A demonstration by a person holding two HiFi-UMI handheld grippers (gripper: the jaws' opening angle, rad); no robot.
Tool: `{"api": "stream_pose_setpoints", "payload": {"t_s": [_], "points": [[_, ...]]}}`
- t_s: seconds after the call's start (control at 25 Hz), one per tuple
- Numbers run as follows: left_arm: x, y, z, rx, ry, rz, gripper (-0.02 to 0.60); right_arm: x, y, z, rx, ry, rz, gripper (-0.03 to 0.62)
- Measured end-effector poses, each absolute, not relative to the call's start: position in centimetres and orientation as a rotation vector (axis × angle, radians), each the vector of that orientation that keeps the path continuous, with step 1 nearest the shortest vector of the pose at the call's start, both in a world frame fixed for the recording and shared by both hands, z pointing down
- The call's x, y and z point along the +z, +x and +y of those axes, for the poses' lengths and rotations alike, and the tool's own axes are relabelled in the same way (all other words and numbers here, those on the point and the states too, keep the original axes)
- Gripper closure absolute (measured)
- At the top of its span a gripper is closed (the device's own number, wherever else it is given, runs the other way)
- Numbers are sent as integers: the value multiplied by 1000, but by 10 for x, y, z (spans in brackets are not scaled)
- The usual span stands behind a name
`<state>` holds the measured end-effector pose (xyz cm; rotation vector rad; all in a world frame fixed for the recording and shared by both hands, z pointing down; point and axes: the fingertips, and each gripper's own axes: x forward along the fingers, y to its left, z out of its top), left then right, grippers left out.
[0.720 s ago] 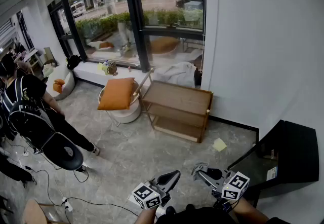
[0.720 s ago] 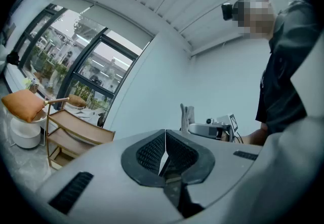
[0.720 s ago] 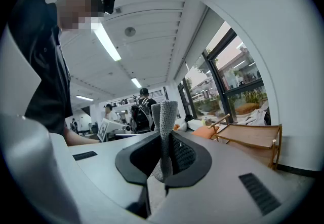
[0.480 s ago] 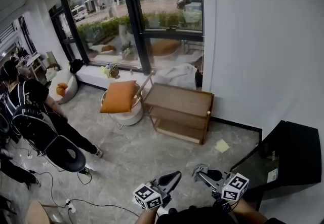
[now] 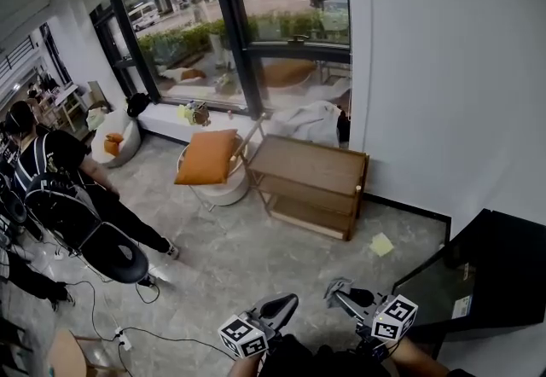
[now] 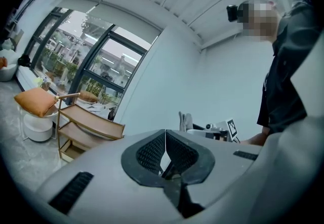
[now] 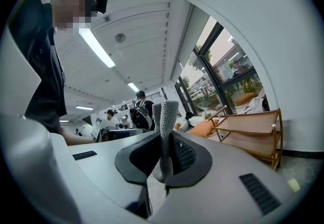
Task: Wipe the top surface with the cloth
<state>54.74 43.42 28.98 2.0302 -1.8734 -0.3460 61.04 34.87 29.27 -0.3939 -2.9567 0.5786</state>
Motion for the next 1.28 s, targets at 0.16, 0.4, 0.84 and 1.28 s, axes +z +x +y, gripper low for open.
{"api": "stream_pose_setpoints", "payload": {"t_s": [0.16,0.4,0.84,1.28], "points": [[299,521,430,-358,1998,-1895,568,298,587,347,564,-423,-2931,556],[296,449,399,-389,2016,-1891,568,292,521,324,494,-395,-2935,556],[285,276,344,-340,2143,-1808,568,280,352,273,446,-212,-2937,556],[301,173,306,-392,2142,-1735,568,283,260,230,444,-121,-2937,556]]}}
